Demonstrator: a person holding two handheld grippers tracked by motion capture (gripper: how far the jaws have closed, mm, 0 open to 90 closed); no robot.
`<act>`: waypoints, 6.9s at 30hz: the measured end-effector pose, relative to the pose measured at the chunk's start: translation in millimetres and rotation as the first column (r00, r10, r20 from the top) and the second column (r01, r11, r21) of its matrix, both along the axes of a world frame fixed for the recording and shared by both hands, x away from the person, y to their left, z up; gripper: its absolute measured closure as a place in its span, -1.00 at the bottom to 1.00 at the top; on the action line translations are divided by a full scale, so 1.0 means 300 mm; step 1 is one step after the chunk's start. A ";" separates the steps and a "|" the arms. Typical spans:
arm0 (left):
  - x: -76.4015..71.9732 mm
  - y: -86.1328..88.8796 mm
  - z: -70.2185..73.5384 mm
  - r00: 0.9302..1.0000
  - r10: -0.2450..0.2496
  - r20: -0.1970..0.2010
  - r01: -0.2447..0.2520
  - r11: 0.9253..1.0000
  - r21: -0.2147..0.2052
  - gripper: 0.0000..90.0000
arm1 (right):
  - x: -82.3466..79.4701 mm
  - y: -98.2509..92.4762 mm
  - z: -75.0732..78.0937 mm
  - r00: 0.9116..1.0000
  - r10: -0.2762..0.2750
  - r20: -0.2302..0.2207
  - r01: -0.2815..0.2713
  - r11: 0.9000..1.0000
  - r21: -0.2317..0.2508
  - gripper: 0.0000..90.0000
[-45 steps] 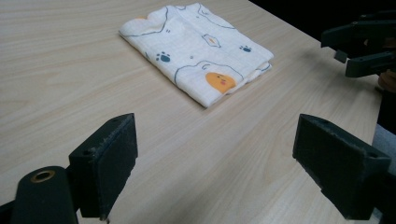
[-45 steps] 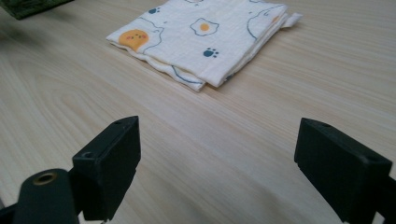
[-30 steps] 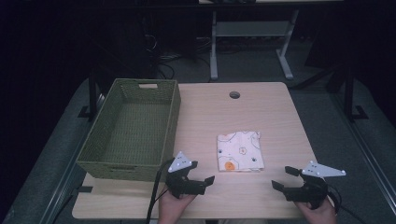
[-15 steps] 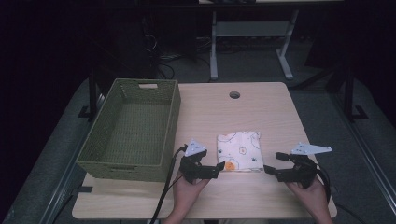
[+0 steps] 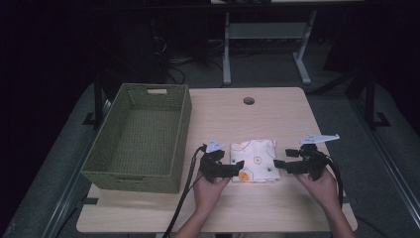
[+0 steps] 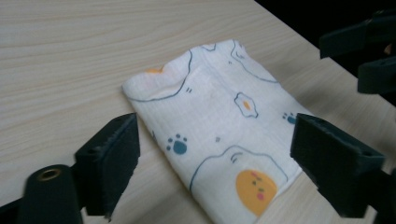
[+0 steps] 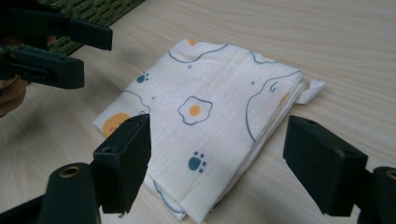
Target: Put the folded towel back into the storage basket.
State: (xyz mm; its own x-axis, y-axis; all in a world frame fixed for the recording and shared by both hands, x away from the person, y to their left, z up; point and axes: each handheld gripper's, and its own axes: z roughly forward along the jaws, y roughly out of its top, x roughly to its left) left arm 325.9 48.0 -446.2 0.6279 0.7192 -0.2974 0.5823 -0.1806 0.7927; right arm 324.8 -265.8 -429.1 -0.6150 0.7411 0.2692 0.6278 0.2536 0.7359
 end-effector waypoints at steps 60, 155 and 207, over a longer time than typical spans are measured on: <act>0.096 -0.109 -0.040 0.997 -0.011 -0.082 0.028 0.978 0.207 0.85 | 0.096 0.129 -0.106 0.978 -0.121 -0.169 0.119 0.993 -0.018 0.86; 0.116 0.767 0.584 0.994 0.081 0.080 -0.094 0.980 0.177 0.84 | 0.224 0.912 0.492 0.993 0.122 -0.003 -0.120 0.984 0.128 0.85; 0.149 0.965 0.385 0.986 0.164 -0.014 -0.152 0.938 0.311 0.83 | 0.278 1.180 0.259 0.985 0.152 -0.085 -0.142 0.983 0.117 0.82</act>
